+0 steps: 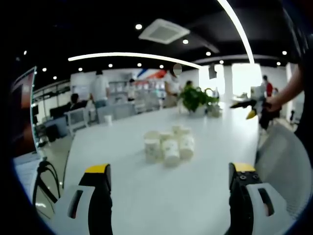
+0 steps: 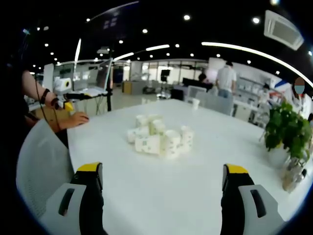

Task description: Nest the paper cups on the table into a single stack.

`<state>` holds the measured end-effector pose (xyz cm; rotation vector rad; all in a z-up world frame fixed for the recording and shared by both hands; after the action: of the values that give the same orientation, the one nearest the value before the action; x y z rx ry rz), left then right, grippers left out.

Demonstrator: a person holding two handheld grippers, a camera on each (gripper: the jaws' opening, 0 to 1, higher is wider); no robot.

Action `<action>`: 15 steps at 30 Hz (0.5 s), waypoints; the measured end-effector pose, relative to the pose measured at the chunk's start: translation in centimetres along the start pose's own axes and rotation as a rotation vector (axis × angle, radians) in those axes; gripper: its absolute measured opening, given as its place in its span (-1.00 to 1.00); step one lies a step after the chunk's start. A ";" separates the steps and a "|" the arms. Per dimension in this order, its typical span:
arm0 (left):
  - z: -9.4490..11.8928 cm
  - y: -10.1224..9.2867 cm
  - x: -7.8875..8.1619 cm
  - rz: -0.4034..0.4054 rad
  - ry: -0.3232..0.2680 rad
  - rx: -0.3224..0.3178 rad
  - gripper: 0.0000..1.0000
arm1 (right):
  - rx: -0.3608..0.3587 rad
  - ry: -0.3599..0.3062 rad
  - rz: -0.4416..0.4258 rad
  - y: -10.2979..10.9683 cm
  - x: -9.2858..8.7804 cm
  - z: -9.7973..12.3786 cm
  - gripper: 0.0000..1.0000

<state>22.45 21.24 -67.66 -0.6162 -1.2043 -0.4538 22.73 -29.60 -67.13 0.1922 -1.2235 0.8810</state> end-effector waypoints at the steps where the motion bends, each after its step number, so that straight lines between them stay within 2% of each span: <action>1: 0.0 0.0 0.0 0.000 -0.004 -0.002 1.00 | 0.002 -0.002 -0.005 0.0 0.0 0.0 1.00; 15: 0.0 -0.4 0.0 0.011 0.002 -0.002 1.00 | 0.002 0.002 -0.001 0.1 -0.1 0.0 1.00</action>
<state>22.19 21.00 -67.61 -0.6240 -1.1982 -0.4465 22.66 -29.61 -67.20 0.1936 -1.2203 0.8809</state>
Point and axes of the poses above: the point that each gripper's makers call its tool centre point, and the gripper's own axes: z roughly backward along the fingers, y roughly to its left, x roughly out of its top, the point moved 10 cm from there along z, roughly backward along the fingers, and after that the axes turned 14 degrees about z, right-handed, at the moved point
